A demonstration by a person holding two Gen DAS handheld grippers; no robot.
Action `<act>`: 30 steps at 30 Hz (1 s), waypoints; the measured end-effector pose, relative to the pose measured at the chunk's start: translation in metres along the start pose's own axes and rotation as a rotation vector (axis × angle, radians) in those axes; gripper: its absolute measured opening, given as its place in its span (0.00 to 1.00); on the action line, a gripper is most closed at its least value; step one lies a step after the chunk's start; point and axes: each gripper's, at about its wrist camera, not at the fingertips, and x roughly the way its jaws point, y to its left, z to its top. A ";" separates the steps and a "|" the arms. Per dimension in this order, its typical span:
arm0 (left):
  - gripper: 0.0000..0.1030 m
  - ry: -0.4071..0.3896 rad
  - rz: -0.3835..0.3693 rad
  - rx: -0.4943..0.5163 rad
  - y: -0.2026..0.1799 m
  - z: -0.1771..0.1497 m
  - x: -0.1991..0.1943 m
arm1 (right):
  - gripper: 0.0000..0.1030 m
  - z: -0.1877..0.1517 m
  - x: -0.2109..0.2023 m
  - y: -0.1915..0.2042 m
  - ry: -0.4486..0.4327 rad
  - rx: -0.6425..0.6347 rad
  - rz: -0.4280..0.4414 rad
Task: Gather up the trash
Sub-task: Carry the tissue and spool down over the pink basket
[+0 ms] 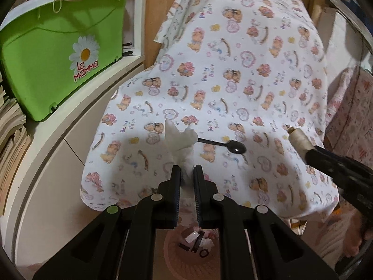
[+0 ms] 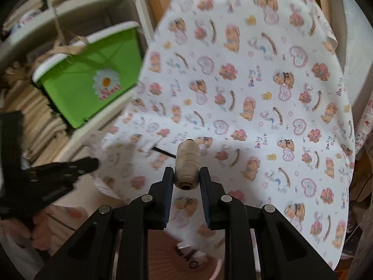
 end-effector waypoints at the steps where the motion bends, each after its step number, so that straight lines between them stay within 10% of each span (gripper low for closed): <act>1: 0.10 -0.007 0.005 0.011 -0.002 -0.002 -0.003 | 0.23 -0.005 -0.010 0.004 -0.010 0.001 0.009; 12: 0.10 -0.024 0.005 0.098 -0.020 -0.029 -0.021 | 0.23 -0.046 -0.068 0.026 -0.039 -0.037 0.050; 22: 0.10 0.295 -0.229 -0.070 -0.010 -0.057 0.024 | 0.23 -0.078 -0.022 0.014 0.164 0.006 0.074; 30: 0.10 0.403 -0.192 -0.037 -0.015 -0.075 0.046 | 0.23 -0.101 -0.005 0.035 0.243 -0.075 0.083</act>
